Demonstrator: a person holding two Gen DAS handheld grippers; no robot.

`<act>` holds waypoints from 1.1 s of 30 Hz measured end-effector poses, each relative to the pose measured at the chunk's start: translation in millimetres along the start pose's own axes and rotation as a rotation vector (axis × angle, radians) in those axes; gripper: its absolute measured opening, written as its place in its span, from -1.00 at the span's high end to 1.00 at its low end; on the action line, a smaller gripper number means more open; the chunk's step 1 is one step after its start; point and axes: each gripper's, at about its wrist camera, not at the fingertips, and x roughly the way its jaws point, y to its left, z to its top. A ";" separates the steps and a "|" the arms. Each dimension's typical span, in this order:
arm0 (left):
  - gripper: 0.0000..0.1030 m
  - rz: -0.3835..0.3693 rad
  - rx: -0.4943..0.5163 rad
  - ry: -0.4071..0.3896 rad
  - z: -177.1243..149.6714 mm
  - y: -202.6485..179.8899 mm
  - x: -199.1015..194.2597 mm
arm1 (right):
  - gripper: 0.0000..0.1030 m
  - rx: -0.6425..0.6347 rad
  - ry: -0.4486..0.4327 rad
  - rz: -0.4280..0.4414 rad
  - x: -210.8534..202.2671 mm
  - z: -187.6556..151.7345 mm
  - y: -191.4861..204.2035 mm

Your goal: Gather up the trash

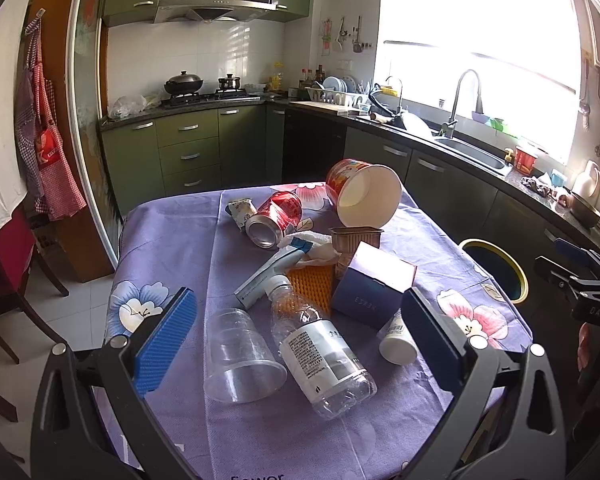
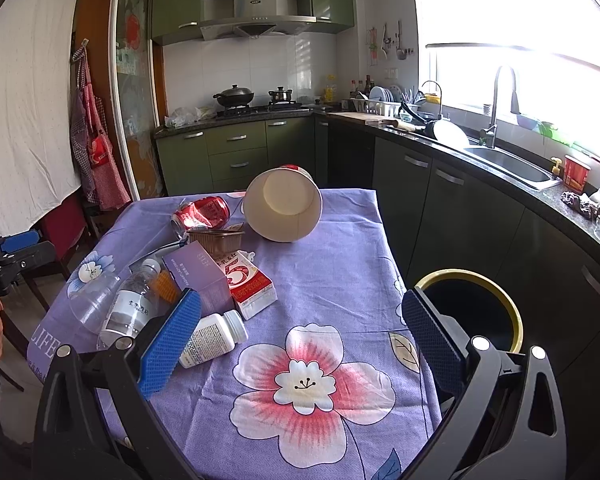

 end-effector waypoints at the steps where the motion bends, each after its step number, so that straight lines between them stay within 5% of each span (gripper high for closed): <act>1: -0.89 0.001 0.000 0.000 0.0 -0.1 0.0 | -0.93 0.001 0.001 0.001 0.0 0.4 -0.4; 33: -0.89 -0.015 0.006 0.019 -2.4 -2.5 3.9 | -0.93 0.005 0.006 0.002 6.7 -6.0 0.2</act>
